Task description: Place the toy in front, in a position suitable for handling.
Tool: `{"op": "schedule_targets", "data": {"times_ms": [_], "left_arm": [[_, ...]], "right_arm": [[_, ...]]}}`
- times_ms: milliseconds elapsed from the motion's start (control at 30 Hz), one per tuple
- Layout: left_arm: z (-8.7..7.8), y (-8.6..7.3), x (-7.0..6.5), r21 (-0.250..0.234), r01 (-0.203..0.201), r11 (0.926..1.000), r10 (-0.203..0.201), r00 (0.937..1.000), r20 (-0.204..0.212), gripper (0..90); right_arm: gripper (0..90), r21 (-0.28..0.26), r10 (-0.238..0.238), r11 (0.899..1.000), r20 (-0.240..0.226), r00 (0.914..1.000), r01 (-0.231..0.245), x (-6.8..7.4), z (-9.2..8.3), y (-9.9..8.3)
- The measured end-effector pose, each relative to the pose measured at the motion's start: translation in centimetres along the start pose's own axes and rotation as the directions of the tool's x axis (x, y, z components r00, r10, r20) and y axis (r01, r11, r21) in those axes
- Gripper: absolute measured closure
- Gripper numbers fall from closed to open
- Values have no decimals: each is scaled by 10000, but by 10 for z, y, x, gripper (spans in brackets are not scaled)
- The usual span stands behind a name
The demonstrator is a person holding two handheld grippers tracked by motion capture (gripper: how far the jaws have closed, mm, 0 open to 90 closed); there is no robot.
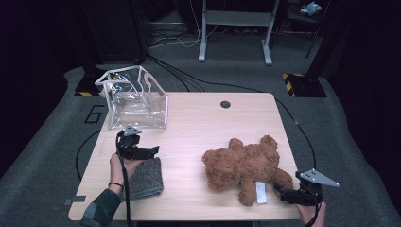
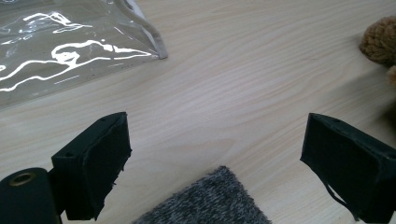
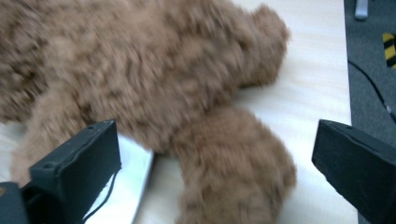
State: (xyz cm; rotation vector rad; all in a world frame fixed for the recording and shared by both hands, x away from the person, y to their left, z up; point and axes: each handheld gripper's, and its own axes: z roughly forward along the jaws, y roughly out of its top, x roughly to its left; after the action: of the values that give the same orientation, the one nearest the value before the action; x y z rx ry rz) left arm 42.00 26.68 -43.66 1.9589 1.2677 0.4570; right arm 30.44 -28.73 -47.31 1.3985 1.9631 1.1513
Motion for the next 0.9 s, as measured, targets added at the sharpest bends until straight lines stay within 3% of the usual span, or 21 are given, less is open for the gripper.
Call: {"op": "schedule_targets", "data": {"times_ms": [267, 400, 500, 700, 900], "left_arm": [[0, -11, 3, 25, 159, 9999, -159, 9998, -102, 78], [0, -22, 7, 243, 123, 9996, -120, 9998, -147, 75], [1, -29, 8, 344, 237, 9991, -231, 9996, -162, 73], [2, -45, 8, 569, 258, 9980, -256, 9997, -44, 68], [1, -59, 3, 700, 131, 9975, -131, 9999, 1, 64]], "right_arm": [[127, 282, -475, 9984, -250, 9986, 482, 8, 14, 50], [208, 487, -697, 9963, -166, 9974, 705, 9, 24, 65], [305, 636, -673, 9957, -93, 9977, 677, 10, 29, 73], [389, 1067, -833, 9908, -93, 9965, 838, 11, 41, 91], [459, 1577, -921, 9832, -63, 9957, 920, 11, 51, 91]]}}
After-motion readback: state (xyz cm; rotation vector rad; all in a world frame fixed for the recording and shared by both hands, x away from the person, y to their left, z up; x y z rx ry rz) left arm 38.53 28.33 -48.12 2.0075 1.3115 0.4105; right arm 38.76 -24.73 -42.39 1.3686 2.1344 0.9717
